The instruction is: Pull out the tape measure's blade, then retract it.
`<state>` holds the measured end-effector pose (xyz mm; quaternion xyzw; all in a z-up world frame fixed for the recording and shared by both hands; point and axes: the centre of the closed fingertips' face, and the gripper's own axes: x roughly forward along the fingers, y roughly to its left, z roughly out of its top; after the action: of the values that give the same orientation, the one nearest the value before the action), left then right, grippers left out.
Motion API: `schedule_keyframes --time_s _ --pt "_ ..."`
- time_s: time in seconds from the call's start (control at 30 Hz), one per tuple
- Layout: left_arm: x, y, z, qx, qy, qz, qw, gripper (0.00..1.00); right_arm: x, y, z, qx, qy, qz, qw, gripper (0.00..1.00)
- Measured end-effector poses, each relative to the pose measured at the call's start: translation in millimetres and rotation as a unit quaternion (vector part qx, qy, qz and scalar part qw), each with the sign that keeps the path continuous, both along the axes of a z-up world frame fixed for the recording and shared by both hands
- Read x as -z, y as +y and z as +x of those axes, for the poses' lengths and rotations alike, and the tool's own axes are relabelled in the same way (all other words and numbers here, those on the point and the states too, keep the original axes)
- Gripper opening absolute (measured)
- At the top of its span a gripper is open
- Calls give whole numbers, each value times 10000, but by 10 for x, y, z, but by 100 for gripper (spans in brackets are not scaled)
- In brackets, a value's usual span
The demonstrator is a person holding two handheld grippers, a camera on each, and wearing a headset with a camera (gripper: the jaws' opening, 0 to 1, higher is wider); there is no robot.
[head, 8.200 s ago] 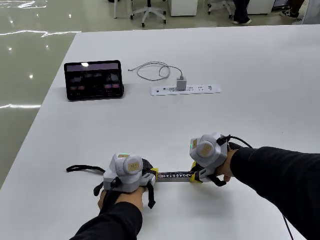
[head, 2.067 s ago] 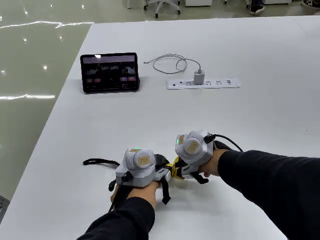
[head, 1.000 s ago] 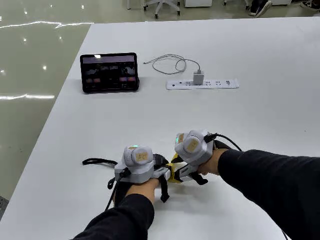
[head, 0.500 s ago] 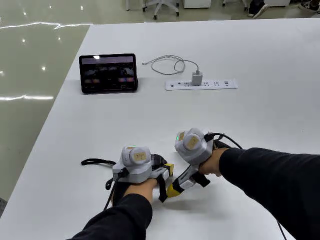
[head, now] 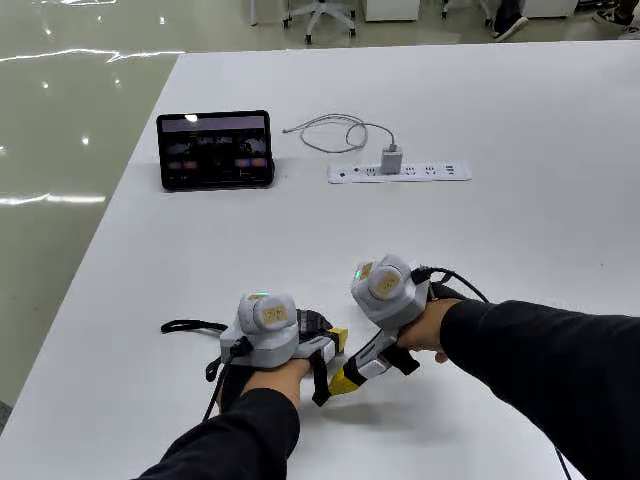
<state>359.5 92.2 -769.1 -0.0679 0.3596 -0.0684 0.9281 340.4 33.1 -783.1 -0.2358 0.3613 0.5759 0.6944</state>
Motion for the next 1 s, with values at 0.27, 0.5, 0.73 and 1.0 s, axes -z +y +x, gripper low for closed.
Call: schedule_keyframes --time_s 0.27,0.5,0.73,1.0 --pt "-2 132 -9 82 -84 69 9999 100 -4 -125 11 187 -65 -31 9998 100" --pt "-132 61 -19 1074 -555 221 9924 100 -120 -225 24 452 -234 259 9984 100" --pt "-106 159 -160 1556 -365 -101 9871 100 -179 -414 -50 703 -373 426 9959 100" --pt "-180 207 -219 1936 -468 -141 9799 100 -241 -596 -73 1069 -421 598 9916 100"
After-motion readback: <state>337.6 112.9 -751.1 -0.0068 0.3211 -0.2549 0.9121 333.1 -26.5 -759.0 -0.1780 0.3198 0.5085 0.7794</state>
